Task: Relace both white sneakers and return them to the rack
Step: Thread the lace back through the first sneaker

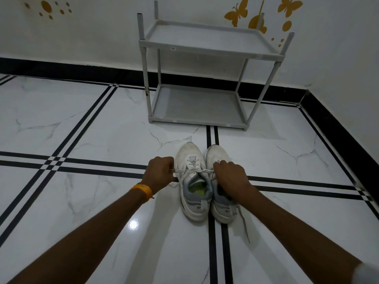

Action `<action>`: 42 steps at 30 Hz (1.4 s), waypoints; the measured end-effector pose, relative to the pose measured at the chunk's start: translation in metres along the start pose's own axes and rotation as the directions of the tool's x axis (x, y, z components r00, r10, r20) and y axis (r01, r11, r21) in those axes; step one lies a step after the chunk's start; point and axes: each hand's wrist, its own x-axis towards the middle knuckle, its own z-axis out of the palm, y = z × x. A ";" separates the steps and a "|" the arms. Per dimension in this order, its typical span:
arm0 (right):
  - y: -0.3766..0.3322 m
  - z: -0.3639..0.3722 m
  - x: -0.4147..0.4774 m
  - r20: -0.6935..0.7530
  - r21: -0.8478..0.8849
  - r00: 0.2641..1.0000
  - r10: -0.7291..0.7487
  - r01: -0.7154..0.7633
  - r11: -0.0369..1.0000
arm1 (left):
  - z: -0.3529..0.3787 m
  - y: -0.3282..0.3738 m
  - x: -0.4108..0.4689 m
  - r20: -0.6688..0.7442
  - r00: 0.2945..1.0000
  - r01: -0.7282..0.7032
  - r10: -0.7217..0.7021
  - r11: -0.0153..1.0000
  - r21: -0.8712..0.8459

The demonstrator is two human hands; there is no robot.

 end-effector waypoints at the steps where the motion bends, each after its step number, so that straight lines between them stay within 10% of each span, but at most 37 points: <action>1: 0.002 0.000 0.001 -0.034 -0.014 0.999 -0.012 0.012 1.000 | 0.000 -0.003 0.000 -0.007 1.000 0.026 -0.026 1.000 0.004; 18: -0.004 -0.003 -0.005 0.077 -0.186 0.995 -0.063 0.076 0.980 | 0.014 -0.023 -0.007 0.039 0.999 -0.022 0.015 0.983 0.185; 28: -0.007 -0.060 -0.017 -0.066 0.539 0.985 0.157 -0.097 0.836 | 0.004 -0.005 -0.001 0.049 0.994 0.107 -0.096 0.925 -0.364; 34: -0.053 -0.046 -0.018 0.059 0.103 0.990 -0.124 0.118 0.988 | 0.023 0.026 0.001 0.142 0.971 -0.156 0.191 0.962 -0.224; 42: -0.038 -0.021 -0.013 0.020 0.559 0.997 0.079 -0.077 0.826 | 0.042 0.016 -0.012 -0.007 0.990 -0.143 0.143 0.989 -0.029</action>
